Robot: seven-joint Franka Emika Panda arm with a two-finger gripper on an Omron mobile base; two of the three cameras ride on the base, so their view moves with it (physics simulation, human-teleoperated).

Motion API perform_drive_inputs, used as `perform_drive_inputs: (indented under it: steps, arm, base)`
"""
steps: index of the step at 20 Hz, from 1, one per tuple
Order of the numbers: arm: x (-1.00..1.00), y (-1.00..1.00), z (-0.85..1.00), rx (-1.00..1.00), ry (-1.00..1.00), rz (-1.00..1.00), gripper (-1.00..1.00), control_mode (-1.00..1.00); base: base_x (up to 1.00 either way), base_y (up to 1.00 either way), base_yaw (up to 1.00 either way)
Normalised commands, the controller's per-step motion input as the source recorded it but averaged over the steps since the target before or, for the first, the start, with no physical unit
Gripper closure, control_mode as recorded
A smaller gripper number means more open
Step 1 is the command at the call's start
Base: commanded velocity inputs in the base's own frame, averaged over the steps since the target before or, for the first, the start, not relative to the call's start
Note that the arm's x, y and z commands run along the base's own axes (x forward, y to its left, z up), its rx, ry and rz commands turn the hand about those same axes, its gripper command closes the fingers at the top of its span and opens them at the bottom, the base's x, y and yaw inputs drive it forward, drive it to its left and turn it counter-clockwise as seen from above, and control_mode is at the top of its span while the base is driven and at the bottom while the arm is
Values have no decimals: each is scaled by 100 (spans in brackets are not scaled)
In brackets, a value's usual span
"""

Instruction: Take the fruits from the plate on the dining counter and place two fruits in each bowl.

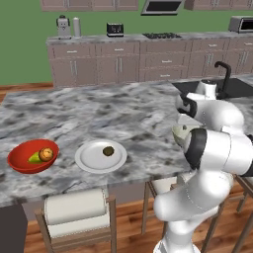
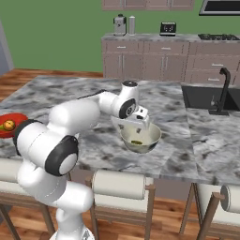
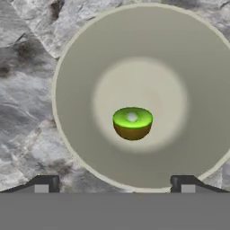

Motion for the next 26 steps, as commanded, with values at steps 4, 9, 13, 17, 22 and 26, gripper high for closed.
perform_drive_inputs:
  steps: [4, 9, 13, 17, 22, 26]
  arm:
    - [-33, 84, 52, -1, -11, 0, -100, -100]
    - [-28, 99, 29, -2, -2, 2, -100, -100]
    - [-2, 100, 17, 0, 0, 7, -100, -100]
    - [5, 98, 16, 0, 0, 11, -100, -100]
    - [15, 93, 0, 0, 7, 6, -100, -100]
    - [2, 75, 0, 0, 11, 4, -100, -100]
  base:
    - [0, 0, 0]
    - [0, 0, 0]
    - [0, 0, 0]
    - [0, 0, 0]
    - [0, 0, 0]
    - [0, 0, 0]
